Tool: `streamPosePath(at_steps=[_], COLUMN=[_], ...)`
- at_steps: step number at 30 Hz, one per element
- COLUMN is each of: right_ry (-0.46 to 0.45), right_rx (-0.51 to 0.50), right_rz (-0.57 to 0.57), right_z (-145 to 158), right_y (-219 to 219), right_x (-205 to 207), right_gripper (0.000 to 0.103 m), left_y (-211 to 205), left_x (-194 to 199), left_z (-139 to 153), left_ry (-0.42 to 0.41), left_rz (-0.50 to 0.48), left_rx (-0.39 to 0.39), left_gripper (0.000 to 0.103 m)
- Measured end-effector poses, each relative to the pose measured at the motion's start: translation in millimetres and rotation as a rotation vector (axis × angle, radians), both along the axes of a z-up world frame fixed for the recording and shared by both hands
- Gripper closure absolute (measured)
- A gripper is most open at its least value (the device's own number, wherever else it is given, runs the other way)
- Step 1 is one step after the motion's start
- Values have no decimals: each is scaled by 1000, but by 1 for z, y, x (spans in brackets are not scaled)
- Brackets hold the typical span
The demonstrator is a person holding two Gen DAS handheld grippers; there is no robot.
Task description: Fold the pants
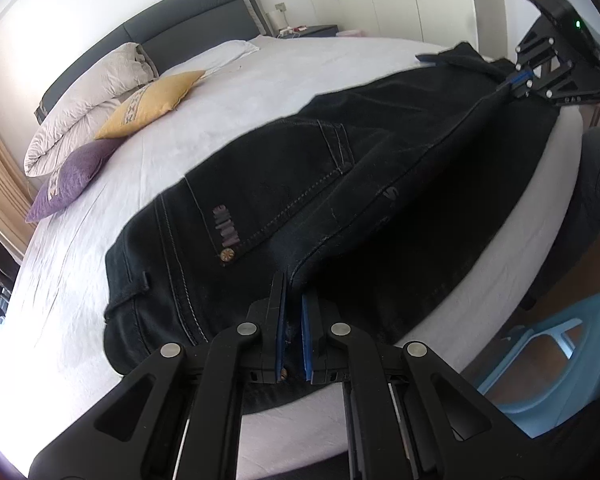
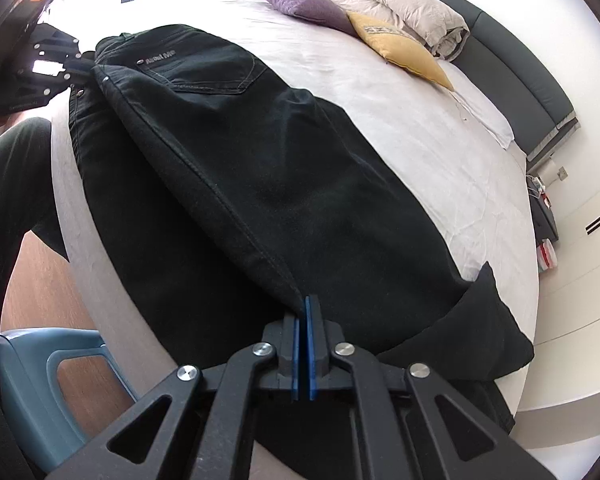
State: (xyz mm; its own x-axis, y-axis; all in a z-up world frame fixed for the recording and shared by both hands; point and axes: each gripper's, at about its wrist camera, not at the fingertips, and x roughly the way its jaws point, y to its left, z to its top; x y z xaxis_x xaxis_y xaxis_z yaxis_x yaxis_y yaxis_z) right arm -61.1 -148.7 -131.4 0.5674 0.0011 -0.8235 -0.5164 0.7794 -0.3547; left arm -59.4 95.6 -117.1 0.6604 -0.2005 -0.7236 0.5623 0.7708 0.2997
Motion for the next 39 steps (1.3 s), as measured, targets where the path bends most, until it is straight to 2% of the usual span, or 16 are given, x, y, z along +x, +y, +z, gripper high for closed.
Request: streamPosePath(at_steps=[3,9,13,18,24,25,29,31,32,33,34,35,37,39], right_ry=[2,5,32,38,24,22,14,10,13,17,22,31,66,85], right_rx=[0,15,20,15,19,24,25,35,43,53,72,99,163,239], right_rz=[1,2,-8,-18,-25,-27,-37,-52,-62,-77,-91,-105,-128,-145], right_z=[-1,1,-7,-17,-17,-16,-22,-20,-20,-19,-18,-16,-12,-4], right_y=[4,2,-2,1,5,4,2,-1,-4,-7,-11,-16,-25,-34], right_x=[-4,-12,-10,-8,-12,-13,-17,-19,-20,-21,-22,-24,-29,-37], right_gripper=[99,100,99,99,99,99,95,91,85,82,76,65,49,48], left_y=[4,14,14,15,14,13,11,10,11,13,17,19,24,25], left_x=[-5,-10,-16,-6,-7,-6,-7,-7,-7,-8,-9,-12,-17,-13], left_z=[-2,15,0,-7,-7,-6,-7,-3,0,3,6,10,24,44], left_ry=[4,-24,10,48,39,40,60,74,92,122,140,147,138,112], left_rz=[11,-8,-9,16,13,14,0,-13,-23,-35,-42,-49,-55,-21], left_rx=[-16,-26,-10,-27,0,2,38,51,50,39,31,21,-9,-75], left_gripper=[98,98,98,97,97,94,93,85,81,66,40,32,31,31])
